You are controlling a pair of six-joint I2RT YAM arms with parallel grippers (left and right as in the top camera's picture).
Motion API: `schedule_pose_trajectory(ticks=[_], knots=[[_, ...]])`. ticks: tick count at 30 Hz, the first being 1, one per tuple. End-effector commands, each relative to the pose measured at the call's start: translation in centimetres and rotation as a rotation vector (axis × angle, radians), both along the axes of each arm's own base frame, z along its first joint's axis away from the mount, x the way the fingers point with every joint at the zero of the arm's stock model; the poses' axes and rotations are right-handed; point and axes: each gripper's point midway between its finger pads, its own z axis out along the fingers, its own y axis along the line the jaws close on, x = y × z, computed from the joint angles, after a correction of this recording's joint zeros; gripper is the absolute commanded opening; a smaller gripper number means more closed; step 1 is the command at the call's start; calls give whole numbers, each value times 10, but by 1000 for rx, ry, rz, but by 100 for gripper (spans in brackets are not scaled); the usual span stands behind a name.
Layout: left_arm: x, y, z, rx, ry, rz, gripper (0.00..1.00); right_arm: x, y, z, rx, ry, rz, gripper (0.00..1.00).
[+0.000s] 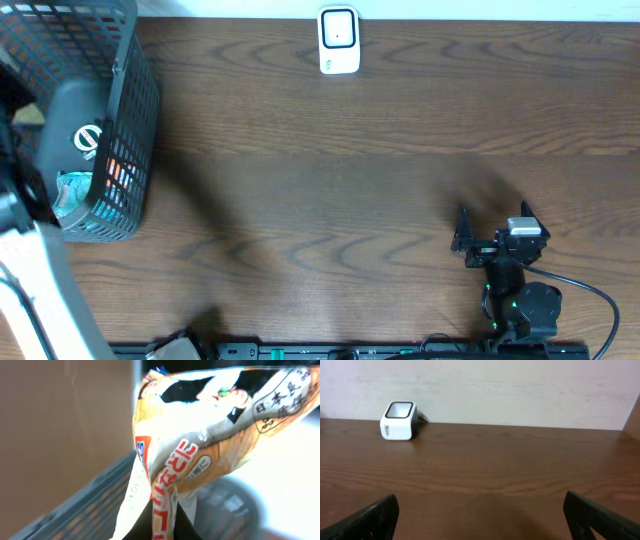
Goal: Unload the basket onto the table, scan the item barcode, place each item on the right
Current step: 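Lift the yellow snack bag out and carry it toward the scanner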
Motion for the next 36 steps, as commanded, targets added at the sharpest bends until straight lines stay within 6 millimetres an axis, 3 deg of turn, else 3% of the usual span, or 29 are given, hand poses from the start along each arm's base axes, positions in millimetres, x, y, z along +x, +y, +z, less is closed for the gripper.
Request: schedule_pose_trajectory(ticks=[1, 3, 5, 9, 11, 14, 20, 26, 29, 31, 36], knots=[[-5, -57, 51, -97, -207, -149, 7, 0, 1, -1, -12, -1, 3, 99], [-7, -87, 66, -107, -256, -223, 7, 0, 1, -1, -12, -1, 3, 99], [-2, -121, 67, -133, -258, -315, 8, 0, 1, -1, -12, -1, 3, 99], [12, -182, 43, -183, -159, -472, 8, 0, 1, -1, -12, -1, 3, 99], [23, -214, 22, -210, -83, -550, 7, 0, 1, -1, -12, -1, 3, 99], [41, -247, -13, -225, 29, -580, 7, 0, 1, -1, -12, -1, 3, 99], [74, -305, -102, -224, 261, -503, 7, 0, 1, -1, -12, -1, 3, 99], [89, -372, -192, -231, 458, -543, 7, 0, 1, -1, -12, -1, 3, 99], [90, -393, -230, -208, 542, -563, 7, 0, 1, -1, -12, -1, 3, 99], [89, -397, -245, -198, 580, -563, 8, 0, 1, -1, -12, -1, 3, 99], [69, -391, -261, -189, 691, -565, 10, 0, 1, -1, -12, -1, 3, 99]])
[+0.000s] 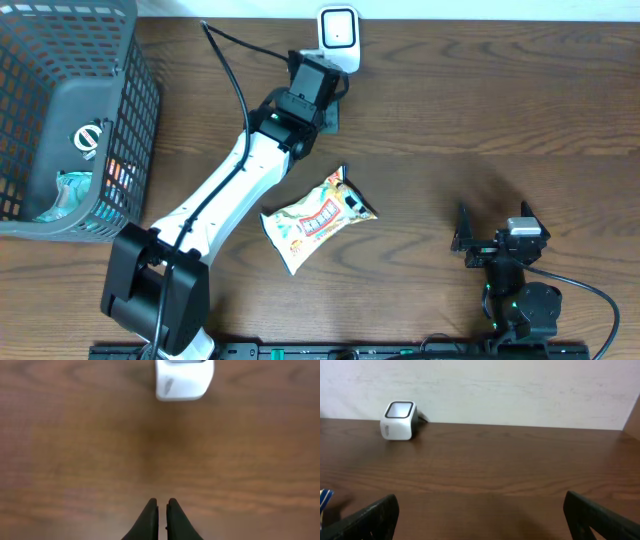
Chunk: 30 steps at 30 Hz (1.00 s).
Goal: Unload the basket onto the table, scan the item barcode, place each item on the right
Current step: 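Lift the yellow snack bag out and carry it toward the scanner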
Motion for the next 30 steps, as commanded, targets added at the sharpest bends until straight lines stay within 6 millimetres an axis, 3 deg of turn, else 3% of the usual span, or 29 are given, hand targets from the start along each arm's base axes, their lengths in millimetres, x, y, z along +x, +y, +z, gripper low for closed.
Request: schedule_pose_trajectory(ticks=[1, 5, 13, 16, 23, 30], knots=[[-13, 8, 9, -1, 31, 7, 17, 0, 1, -1, -12, -1, 3, 99], [-49, 12, 10, 30, 143, -91, 54, 0, 1, -1, -12, -1, 3, 99], [-134, 15, 15, -49, 420, -204, 81, 0, 1, -1, -12, -1, 3, 99], [-162, 29, 5, -12, 550, -182, 86, 0, 1, -1, -12, -1, 3, 99], [-190, 43, -5, -26, 698, 4, 99, 0, 1, -1, -12, -1, 3, 99], [-212, 23, -16, -1, 737, -141, 99, 0, 1, -1, -12, -1, 3, 99]])
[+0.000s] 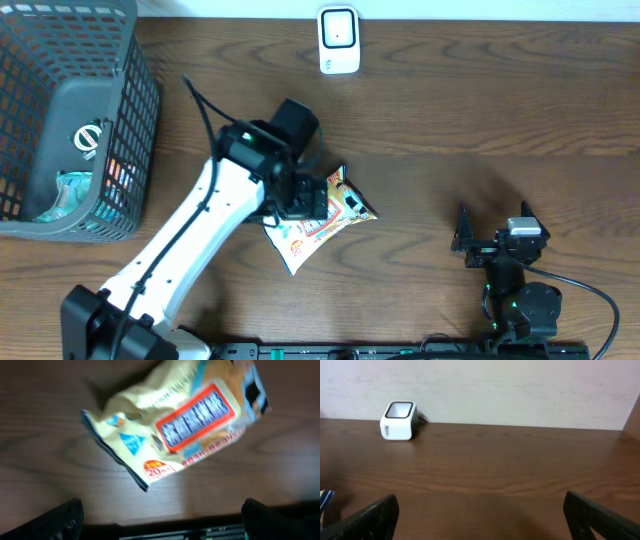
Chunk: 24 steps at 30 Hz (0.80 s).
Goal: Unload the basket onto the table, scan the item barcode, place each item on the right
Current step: 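Lift the yellow snack bag out and carry it toward the scanner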
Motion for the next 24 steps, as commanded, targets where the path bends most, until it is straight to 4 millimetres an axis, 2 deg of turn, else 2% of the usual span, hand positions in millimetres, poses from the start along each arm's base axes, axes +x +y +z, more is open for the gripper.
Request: schedule_pose_trajectory(ticks=[1, 4, 9, 13, 24], knots=[[-17, -13, -10, -9, 37, -70, 99, 0, 1, -1, -12, -1, 3, 99], [-22, -12, -16, 21, 38, -93, 100, 0, 1, -1, -12, -1, 3, 99], [-14, 1, -18, 103, -13, -107, 100, 0, 1, -1, -12, -1, 3, 99], [-14, -1, -19, 98, -23, -188, 100, 0, 1, -1, -12, -1, 3, 99], [-36, -32, -18, -8, -11, -463, 100, 0, 1, -1, -12, -1, 3, 99]])
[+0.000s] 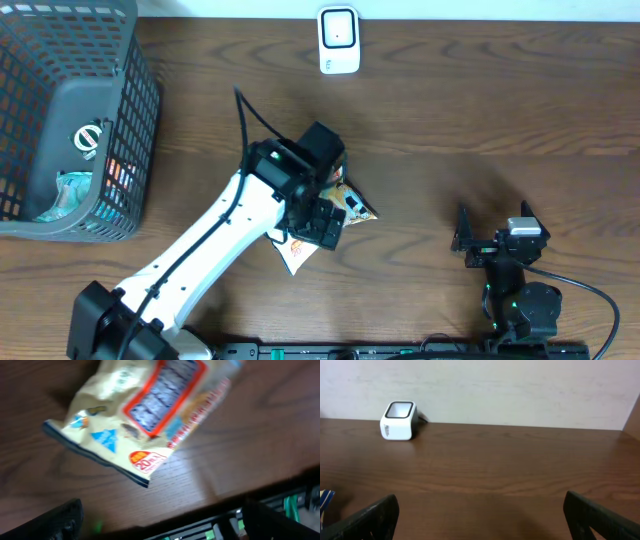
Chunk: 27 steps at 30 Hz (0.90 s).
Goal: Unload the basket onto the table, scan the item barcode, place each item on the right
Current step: 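Lift the yellow snack bag out and carry it toward the scanner, then hold the bag in front of the scanner, then release it beside it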
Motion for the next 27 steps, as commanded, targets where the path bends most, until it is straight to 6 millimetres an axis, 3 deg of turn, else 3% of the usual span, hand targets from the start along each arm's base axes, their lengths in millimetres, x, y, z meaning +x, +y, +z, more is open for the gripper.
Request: schedule_pose_trajectory(ticks=[1, 15, 25, 27], knots=[[-7, -13, -6, -27, -14, -146, 100, 0, 1, -1, -12, -1, 3, 99], [36, -10, -65, 112, -198, -169, 100, 0, 1, -1, -12, -1, 3, 99], [39, -11, -127, 198, -94, -229, 100, 0, 1, -1, -12, -1, 3, 99], [42, -8, -134, 225, -101, -229, 93, 0, 1, -1, -12, -1, 3, 99]])
